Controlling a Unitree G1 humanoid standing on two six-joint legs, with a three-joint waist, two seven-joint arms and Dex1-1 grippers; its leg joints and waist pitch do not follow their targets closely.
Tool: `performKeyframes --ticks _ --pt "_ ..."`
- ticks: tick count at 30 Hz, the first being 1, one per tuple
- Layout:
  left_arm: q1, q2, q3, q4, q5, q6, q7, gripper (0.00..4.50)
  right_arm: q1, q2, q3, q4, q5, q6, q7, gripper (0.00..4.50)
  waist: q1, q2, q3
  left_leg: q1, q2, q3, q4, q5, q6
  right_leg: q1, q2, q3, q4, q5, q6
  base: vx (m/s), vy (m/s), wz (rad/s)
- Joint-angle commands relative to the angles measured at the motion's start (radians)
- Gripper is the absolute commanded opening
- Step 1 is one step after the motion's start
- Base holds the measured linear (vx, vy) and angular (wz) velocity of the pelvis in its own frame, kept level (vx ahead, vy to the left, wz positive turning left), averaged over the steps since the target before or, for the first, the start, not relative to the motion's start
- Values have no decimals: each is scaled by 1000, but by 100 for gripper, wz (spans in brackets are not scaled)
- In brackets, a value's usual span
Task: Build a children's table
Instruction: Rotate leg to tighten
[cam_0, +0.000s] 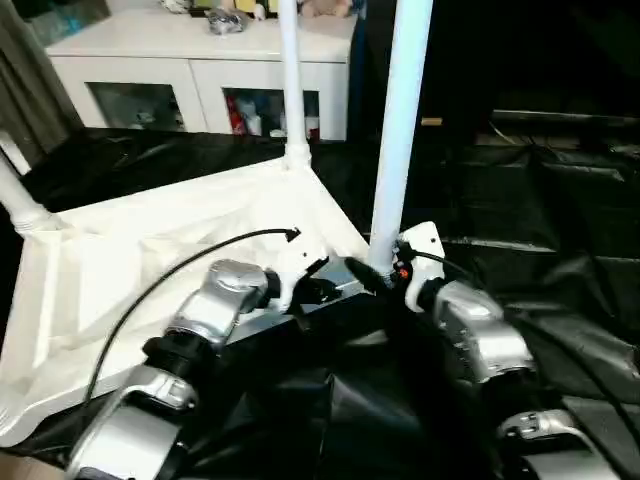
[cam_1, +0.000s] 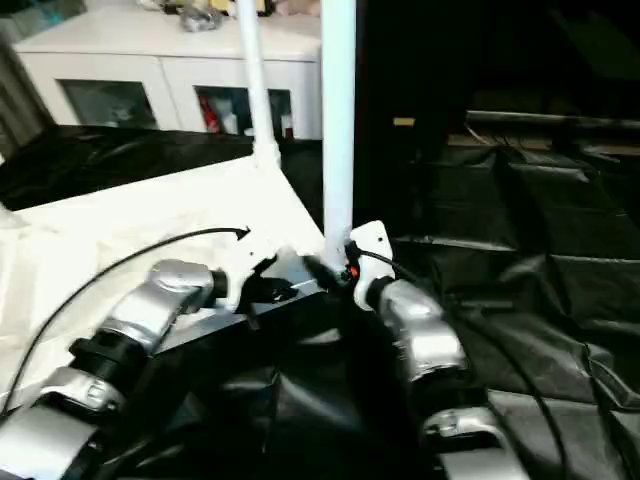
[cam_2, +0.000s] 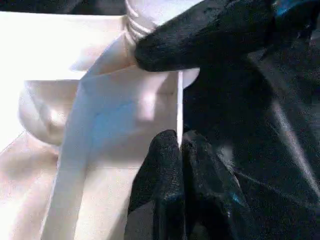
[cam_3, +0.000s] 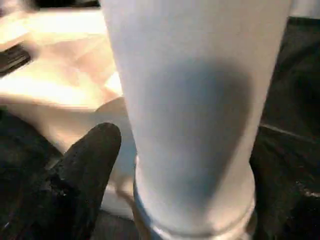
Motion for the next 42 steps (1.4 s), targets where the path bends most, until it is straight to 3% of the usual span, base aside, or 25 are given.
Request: performKeyframes --ticks 1,2,3,4,5,6,7,9,10,11,13,16,19,23,26,27,30,32,35,37,39,40,42 --pt "-7 12 -9 -53 -16 -35 -44 0 18 12 97 -55 40 19 184 392 6 -22 -71 15 76 -35 -77 -266 59 36 -83 57 -57 -244 -191 57 -48 4" --pt "2 28 -13 -71 -21 -29 -70 0 21 -5 100 -65 46 24 215 392 16 -16 -69 14 75 -31 -72 -239 76 27 -82 59 -53 -226 -205 60 -62 5" --pt "7 36 -15 -80 -24 -25 -84 0 21 -14 99 -69 47 27 234 392 19 -18 -69 18 77 -28 -69 -238 74 25 -82 58 -52 -226 -218 60 -62 5" --pt "7 37 -15 -81 -24 -25 -86 0 22 -15 98 -70 47 27 237 392 20 -23 -73 11 76 -29 -66 -210 72 34 -82 57 -43 -198 -226 53 -55 1" --pt "17 55 -19 -99 -30 -22 -114 0 21 -29 98 -77 50 31 263 392 23 -23 -76 11 76 -29 -64 -190 74 33 -81 56 -39 -175 -230 0 0 0" --pt "27 71 -23 -114 -36 -21 -143 0 20 -41 98 -82 54 34 288 368 28 -34 -82 6 72 -27 -54 -133 90 35 -80 58 -25 -100 -244 0 0 0" --pt "42 98 -30 -141 -46 -22 -193 0 16 -61 97 -90 61 40 328 361 33 -32 -84 0 74 -28 -50 -90 113 35 -79 54 -14 -46 -257 0 0 0" --pt "56 123 -35 -163 -56 -18 -232 0 9 -80 99 -91 65 43 364 356 36 -33 -78 -1 72 -25 -48 -94 135 28 -75 53 -16 -52 -262 0 0 0" --pt "63 141 -38 -174 -61 -17 -255 0 2 -97 106 -91 70 45 397 356 37 -38 -77 4 74 -24 -50 -114 131 27 -74 52 -21 -94 -256 0 0 0" --pt "66 148 -38 -177 -61 -18 -261 0 1 -102 109 -91 72 45 405 335 40 -36 -76 3 75 -25 -50 -123 126 27 -75 52 -21 -116 -254 0 0 0" --pt "69 155 -36 -181 -62 -17 -266 0 -4 -107 113 -85 71 40 420 314 41 -32 -71 9 80 -27 -58 -169 95 21 -73 53 -30 -201 -236 0 0 0" --pt "67 153 -33 -184 -61 -13 -264 0 -6 -103 115 -83 68 42 425 281 42 -35 -67 17 82 -27 -64 -222 51 17 -74 57 -36 -265 -222 0 0 0" --pt "73 149 -27 -195 -60 -8 -241 0 4 -90 127 -92 75 59 443 275 39 -35 -67 14 82 -31 -68 -238 31 21 -76 58 -35 -268 -215 0 0 0" --pt "73 136 -27 -184 -45 -8 -205 0 27 -76 134 -99 71 74 417 270 40 -36 -69 12 79 -28 -64 -213 38 23 -76 60 -34 -225 -220 0 0 0" --pt "46 92 -4 -127 -24 0 -96 0 42 -40 122 -68 35 55 283 270 40 -39 -67 12 76 -29 -63 -211 37 24 -79 59 -35 -237 -221 0 0 0" --pt "24 63 14 -95 -17 15 -28 0 40 -10 103 -33 7 42 167 270 36 -31 -63 13 75 -30 -65 -232 22 21 -80 60 -40 -285 -210 0 0 0" --pt "-39 -11 52 -3 4 37 148 0 37 68 45 27 -19 50 -79 270 26 -38 -57 26 71 -36 -70 -315 -22 15 -82 58 -61 -446 -167 0 0 0" --pt "-65 -49 75 32 4 55 230 0 29 108 19 51 -20 63 -181 269 22 -38 -56 28 71 -39 -72 -336 -32 13 -83 57 -67 -489 -148 -26 1 -1" --pt "-88 -102 95 53 -4 67 301 0 13 168 -1 80 -12 70 -276 269 19 -39 -56 27 70 -42 -73 -360 -29 13 -83 54 -75 -511 -128 0 0 0" --pt "-94 -130 100 56 -9 72 327 0 7 203 16 84 -22 59 -290 269 15 -36 -56 26 71 -42 -76 -368 -22 12 -82 54 -77 -504 -122 0 0 0" --pt "-91 -145 93 49 -12 66 315 0 -1 231 33 84 -22 42 -269 325 14 -37 -57 24 71 -42 -78 -363 -19 14 -82 54 -76 -479 -123 0 0 0" --pt "-87 -148 86 43 -13 60 295 0 -7 242 41 85 -21 22 -248 339 15 -29 -58 24 71 -44 -78 -367 -19 14 -83 54 -75 -471 -126 0 0 0" --pt "-87 -151 82 45 -14 54 286 0 -11 251 46 89 -22 8 -241 345 10 -29 -59 20 72 -44 -81 -370 -19 18 -81 54 -71 -429 -136 0 0 0"
